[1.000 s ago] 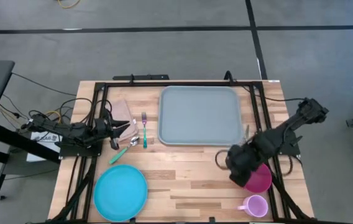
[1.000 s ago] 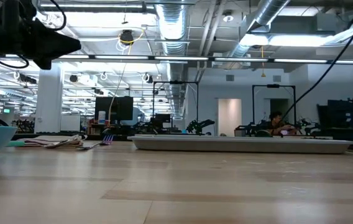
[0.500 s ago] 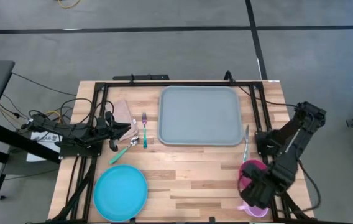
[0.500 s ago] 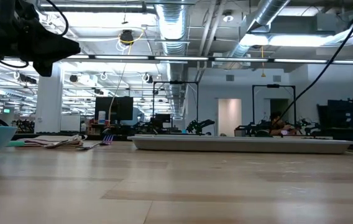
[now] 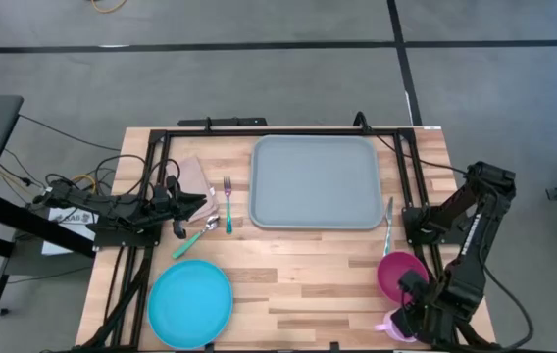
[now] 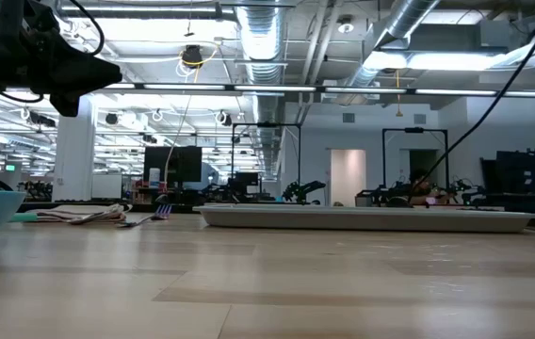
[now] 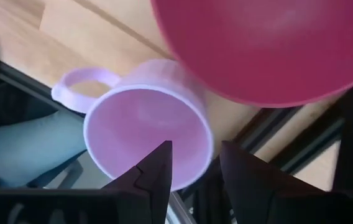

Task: Set up tray
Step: Put the pink cup on the top right of the gray serving tray

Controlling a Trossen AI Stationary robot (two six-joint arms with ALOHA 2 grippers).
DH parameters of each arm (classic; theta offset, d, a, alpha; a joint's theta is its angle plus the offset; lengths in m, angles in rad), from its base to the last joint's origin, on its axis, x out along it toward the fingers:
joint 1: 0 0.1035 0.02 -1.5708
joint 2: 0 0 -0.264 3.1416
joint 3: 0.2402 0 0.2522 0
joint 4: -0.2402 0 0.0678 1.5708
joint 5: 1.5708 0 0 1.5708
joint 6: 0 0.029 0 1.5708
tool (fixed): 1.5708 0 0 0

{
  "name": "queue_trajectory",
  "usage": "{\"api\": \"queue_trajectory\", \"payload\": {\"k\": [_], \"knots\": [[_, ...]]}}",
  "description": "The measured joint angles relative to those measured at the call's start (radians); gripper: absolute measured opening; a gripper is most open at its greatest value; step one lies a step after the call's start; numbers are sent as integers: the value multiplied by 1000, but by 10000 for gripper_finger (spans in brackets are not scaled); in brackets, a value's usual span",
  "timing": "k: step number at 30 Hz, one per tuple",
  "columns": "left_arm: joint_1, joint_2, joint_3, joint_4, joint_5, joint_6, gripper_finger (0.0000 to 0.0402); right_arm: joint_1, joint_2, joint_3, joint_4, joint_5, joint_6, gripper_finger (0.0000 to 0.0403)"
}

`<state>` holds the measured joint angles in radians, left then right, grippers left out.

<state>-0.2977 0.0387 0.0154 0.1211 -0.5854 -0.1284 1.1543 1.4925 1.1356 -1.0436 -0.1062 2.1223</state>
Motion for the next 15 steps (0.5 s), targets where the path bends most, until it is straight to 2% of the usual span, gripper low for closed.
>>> {"api": "queue_trajectory", "payload": {"k": [15], "knots": [[0, 0, 0, -14, -2, -3, 57, 11, 27, -12, 7, 1, 77, 129]]}}
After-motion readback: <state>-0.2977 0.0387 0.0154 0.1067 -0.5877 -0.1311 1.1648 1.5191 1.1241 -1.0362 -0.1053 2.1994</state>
